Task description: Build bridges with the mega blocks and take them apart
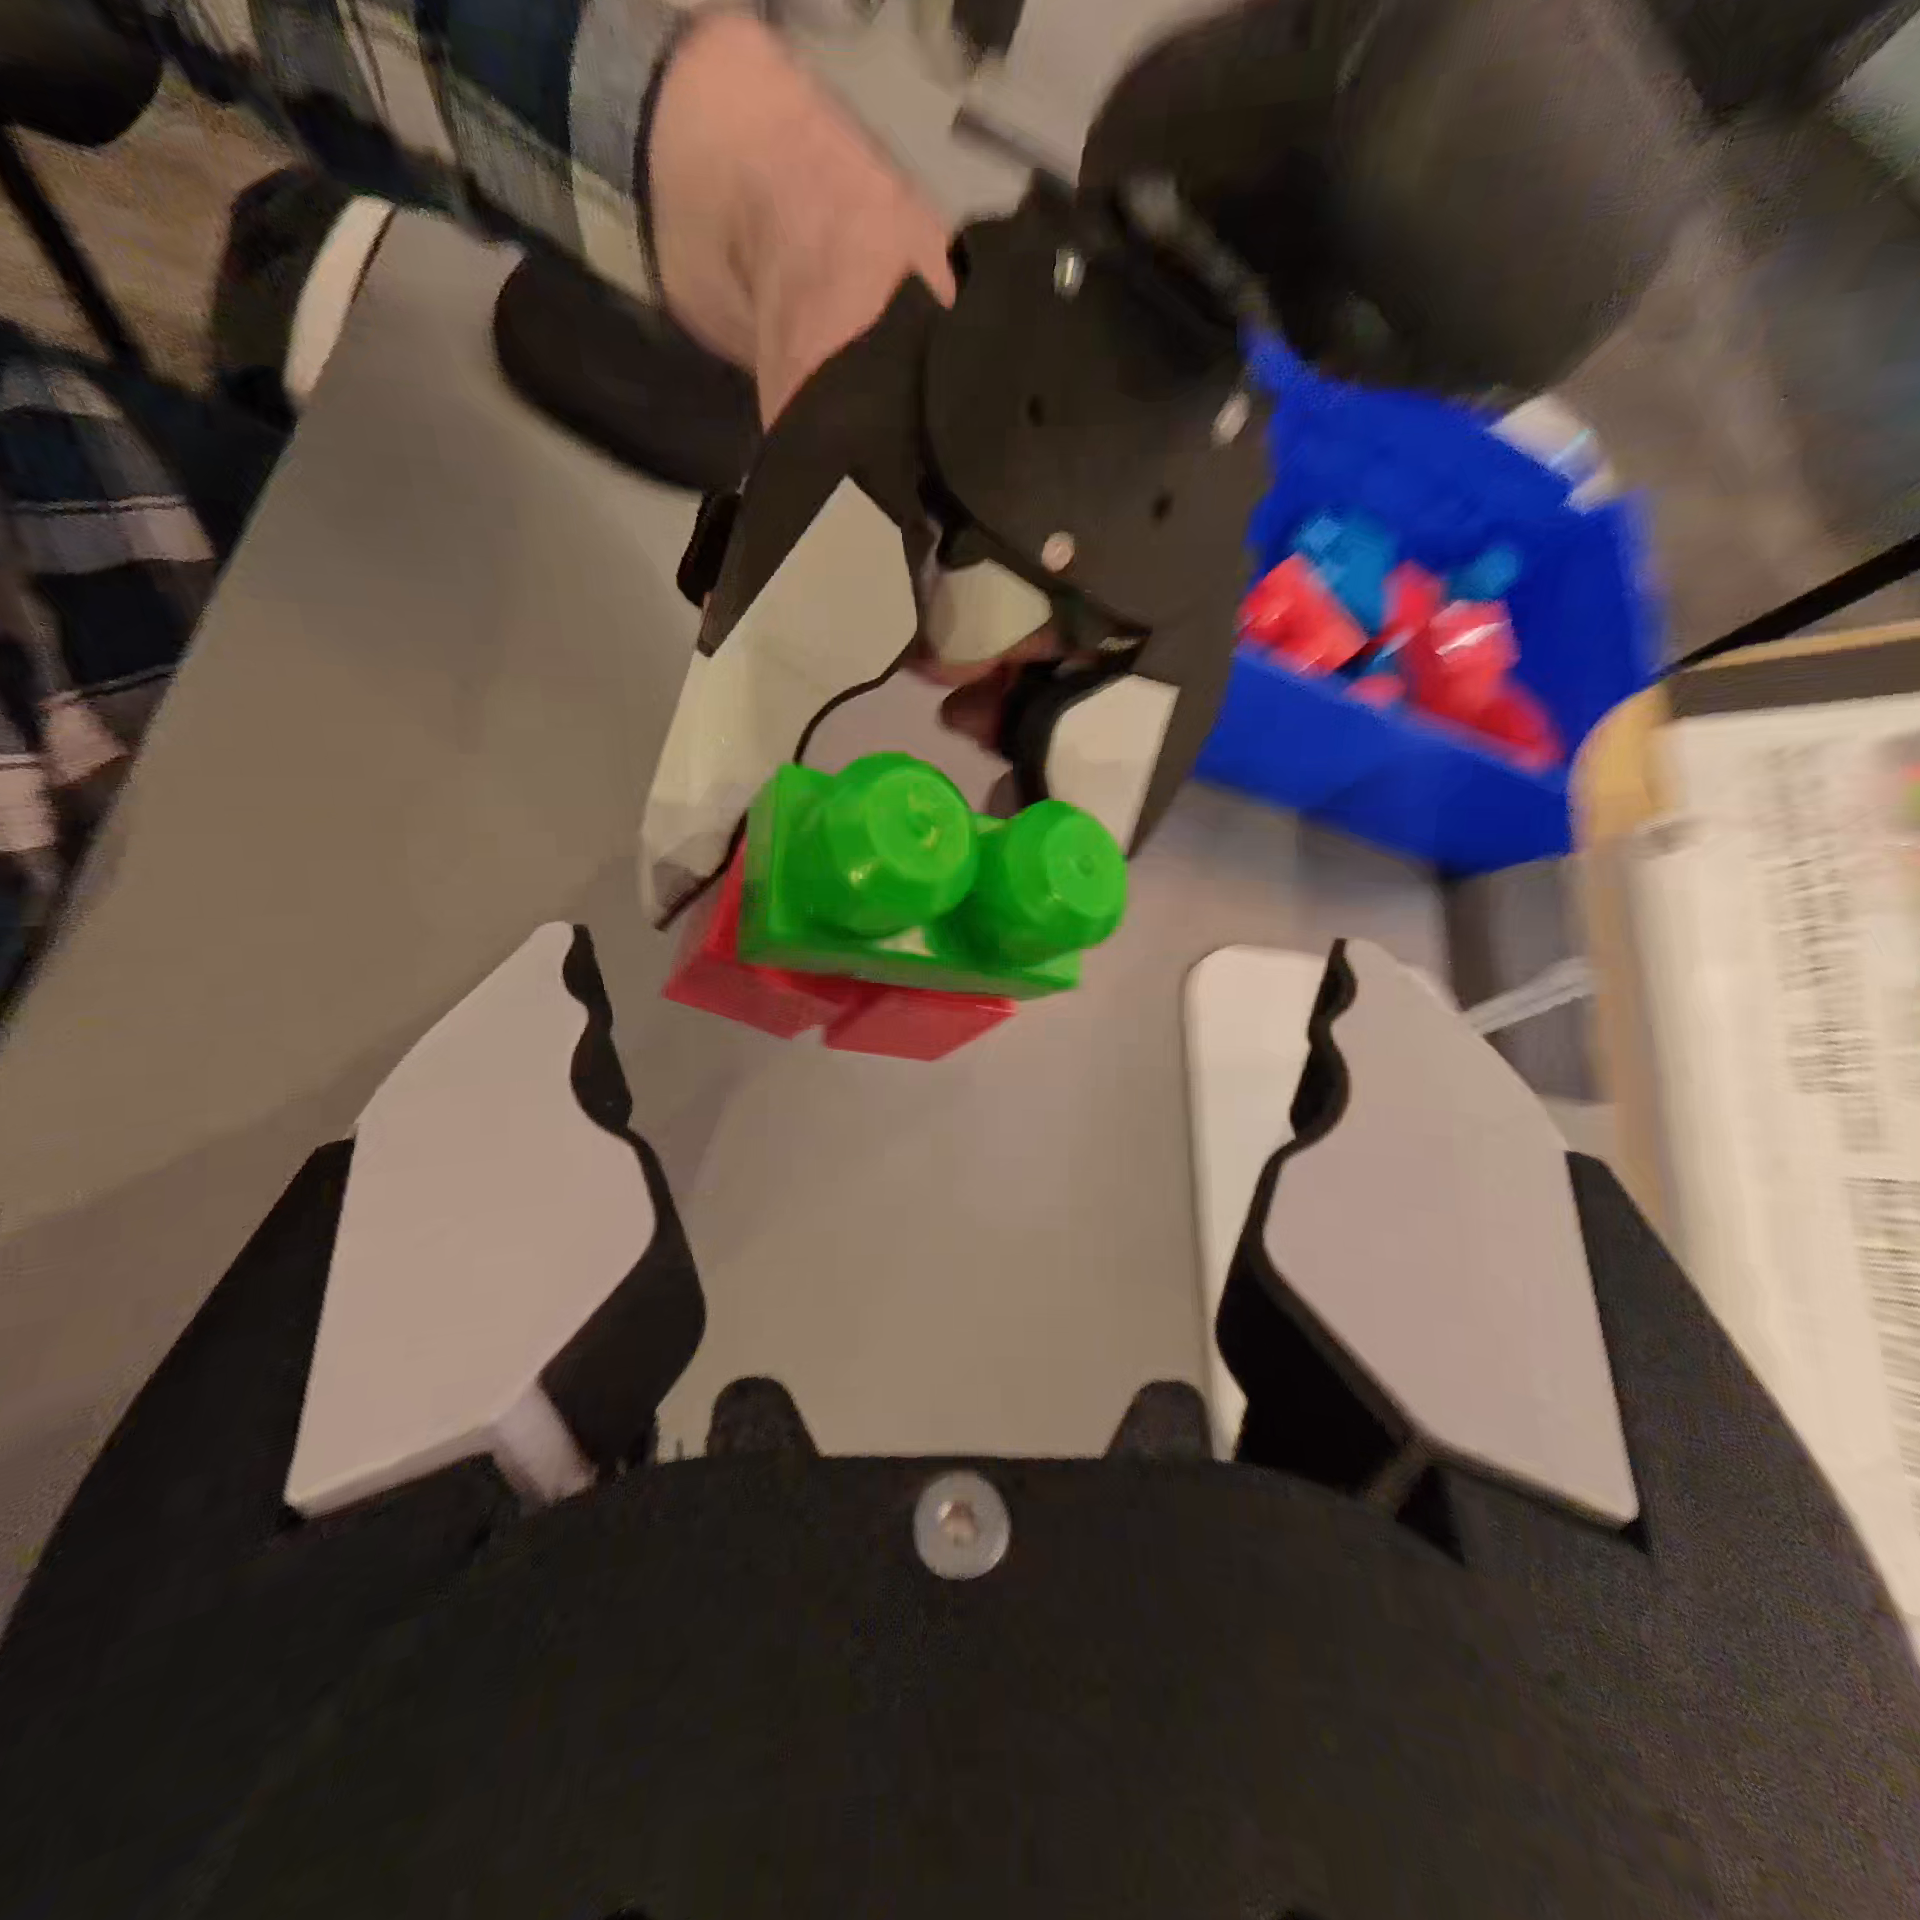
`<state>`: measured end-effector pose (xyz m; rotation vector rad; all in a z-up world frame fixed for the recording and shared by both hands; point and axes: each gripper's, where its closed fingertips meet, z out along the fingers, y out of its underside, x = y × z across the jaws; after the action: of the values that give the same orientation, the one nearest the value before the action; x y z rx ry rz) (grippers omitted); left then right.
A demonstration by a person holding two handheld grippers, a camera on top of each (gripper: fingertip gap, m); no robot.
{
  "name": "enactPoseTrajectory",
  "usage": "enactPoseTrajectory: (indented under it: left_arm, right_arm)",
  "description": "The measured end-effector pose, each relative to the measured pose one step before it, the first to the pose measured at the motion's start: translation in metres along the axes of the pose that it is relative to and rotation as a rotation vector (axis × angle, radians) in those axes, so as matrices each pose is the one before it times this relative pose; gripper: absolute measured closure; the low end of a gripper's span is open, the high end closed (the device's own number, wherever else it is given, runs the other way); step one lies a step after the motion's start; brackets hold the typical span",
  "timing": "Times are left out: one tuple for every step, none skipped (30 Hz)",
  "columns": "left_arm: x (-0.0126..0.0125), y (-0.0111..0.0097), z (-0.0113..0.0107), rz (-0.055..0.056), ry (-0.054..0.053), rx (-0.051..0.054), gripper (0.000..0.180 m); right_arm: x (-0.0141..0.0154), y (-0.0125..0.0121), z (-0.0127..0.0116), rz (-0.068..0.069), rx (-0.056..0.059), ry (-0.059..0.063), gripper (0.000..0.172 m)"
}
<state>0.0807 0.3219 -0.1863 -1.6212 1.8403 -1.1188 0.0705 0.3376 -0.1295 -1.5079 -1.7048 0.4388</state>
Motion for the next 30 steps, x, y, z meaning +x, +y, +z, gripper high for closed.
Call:
enactPoseTrajectory:
  left_arm:
    - [0.0035, -0.00465, -0.00386, -0.0176, 0.0423, 0.0325, 0.106]
    - [0.00603, -0.00541, -0.00402, -0.0065, 0.0563, 0.0338, 0.106]
    - [0.00407, -0.00592, -0.00398, 0.007, 0.035, 0.0319, 0.106]
    - [0.00323, -0.00588, -0.00346, -0.0055, 0.0335, 0.0234, 0.106]
    - [0.00425, -0.00556, -0.00274, -0.0011, 0.0409, 0.0192, 0.106]
    - [0.00397, -0.00618, -0.00203, 0.0088, 0.0358, 0.0215, 0.106]
    - [0.00401, -0.00615, -0.00156, 0.0048, 0.0377, 0.0223, 0.106]
    - [0.00155, -0.00427, -0.00073, -0.0029, 0.0244, 0.0069, 0.106]
    - [0.00289, -0.00257, 0.00002, 0.0073, 0.0297, -0.0042, 0.106]
    - [0.00489, -0.00249, 0.00043, 0.0099, 0.0398, -0.0033, 0.106]
    - [0.00274, -0.00296, 0.00077, 0.0079, 0.0231, -0.0012, 0.106]
    - [0.00316, -0.00224, 0.00124, 0.0046, 0.0265, -0.0072, 0.106]
    - [0.00188, -0.00236, 0.00126, 0.008, 0.0159, -0.0069, 0.106]
    - [0.00098, -0.00314, 0.00129, 0.0044, 0.0104, -0.0024, 0.106]
    - [0.00219, -0.00316, 0.00138, 0.0017, 0.0204, -0.0002, 0.106]
    - [0.00179, -0.0023, 0.00159, 0.005, 0.0156, -0.0061, 0.106]
    - [-0.0003, -0.00207, 0.00155, 0.0039, 0.0018, -0.0075, 0.106]
    - [0.00172, -0.00265, 0.00144, 0.0021, 0.0155, -0.0024, 0.105]
    - [0.00235, -0.00128, 0.00201, 0.0036, 0.0194, -0.01, 0.106]
    - [0.00072, 0.00072, 0.00235, 0.0044, 0.0083, -0.0211, 0.105]
    - [0.00153, -0.00168, 0.0008, -0.0046, 0.0168, 0.002, 0.105]
    - [0.00005, -0.00111, -0.0001, 0.0043, 0.0042, 0.0037, 0.105]
    - [0.00061, -0.00115, -0.00036, 0.0022, 0.0072, 0.0061, 0.105]
    - [0.00034, -0.0014, -0.00045, -0.0041, 0.0078, 0.0078, 0.105]
    - [0.00052, -0.00013, 0.00021, 0.0013, 0.0091, -0.0004, 0.105]
    - [0.00106, 0.00188, 0.00067, -0.001, 0.0145, -0.0104, 0.105]
    - [0.00021, 0.00041, -0.00012, -0.0001, 0.007, -0.0009, 0.105]
    - [-0.00064, -0.00082, -0.0006, 0.0007, -0.0029, 0.0077, 0.105]
    - [-0.0004, 0.00045, 0.0001, -0.0045, 0.0012, -0.0016, 0.105]
    - [0.0003, -0.00004, 0.00038, -0.0024, 0.0055, 0.0022, 0.105]
  right_arm:
    - [0.00566, -0.00572, -0.00936, -0.0567, 0.0447, 0.0637, 0.043]
    - [0.00255, -0.0039, -0.00738, -0.0671, 0.0278, 0.0477, 0.043]
    - [0.00113, -0.00476, -0.0054, -0.0611, 0.0318, 0.0437, 0.044]
    - [0.00104, -0.00561, -0.00304, -0.0543, 0.029, 0.0418, 0.045]
    - [-0.00179, -0.00551, -0.00069, -0.0503, 0.0201, 0.0214, 0.043]
    - [-0.00276, -0.00591, 0.00098, -0.044, 0.0175, 0.0163, 0.039]
    - [-0.00078, -0.0047, 0.00176, -0.0503, 0.0065, 0.027, 0.038]
    - [-0.00116, -0.00212, 0.00288, -0.0551, -0.0113, 0.0187, 0.034]
    - [-0.00087, -0.00248, 0.00301, -0.0378, -0.0057, 0.0118, 0.028]
    - [0.00028, -0.00445, 0.00197, -0.018, 0.0151, 0.0095, 0.027]
    - [0.0005, -0.00229, 0.00168, -0.0125, 0.0088, 0.0031, 0.026]
    - [0.0002, 0.00024, 0.00173, -0.0099, -0.0036, -0.0042, 0.026]
    - [0.00021, -0.00009, 0.00132, -0.0006, 0.0015, -0.0068, 0.027]
    - [0.00052, -0.00165, 0.00094, 0.0016, 0.0086, -0.0033, 0.029]
    - [0.0001, -0.00186, 0.00083, -0.0083, 0.0053, -0.0016, 0.03]
    - [-0.00067, -0.00068, 0.00086, -0.0209, -0.0054, -0.0019, 0.032]
    - [-0.00082, -0.00108, 0.00036, -0.0291, -0.004, 0.0024, 0.04]
    - [0.00005, -0.00243, -0.00002, -0.0135, 0.0065, 0.0065, 0.047]
    - [0.00001, -0.003, -0.00022, 0.0022, 0.0132, -0.0003, 0.052]
    - [-0.00016, -0.00122, -0.00059, -0.0076, 0.0052, 0.0006, 0.053]
    - [0.00065, -0.00025, -0.00121, -0.0127, -0.0024, 0.0078, 0.056]
    - [0.00053, -0.00058, -0.00182, 0.0032, -0.0025, -0.0005, 0.06]
    - [0.00083, -0.00029, -0.00157, 0.0071, -0.0024, -0.0015, 0.063]
    - [0.00066, 0.00007, -0.00102, 0.0012, -0.0037, 0.0013, 0.065]
    - [-0.00106, -0.00005, -0.00022, 0.0039, -0.0072, -0.0103, 0.065]
    - [-0.0011, 0.00024, 0.00032, 0.009, -0.0115, -0.0113, 0.065]
    - [0.00041, 0.00109, -0.00006, -0.0011, -0.0125, 0.0019, 0.066]
    - [0.00043, 0.00144, -0.00028, 0.0005, -0.0084, 0.0021, 0.066]
    - [-0.00044, 0.00078, -0.00022, 0.0079, -0.0049, -0.0066, 0.067]
    - [-0.00014, -0.00009, -0.00026, 0.0077, -0.0015, -0.0045, 0.067]
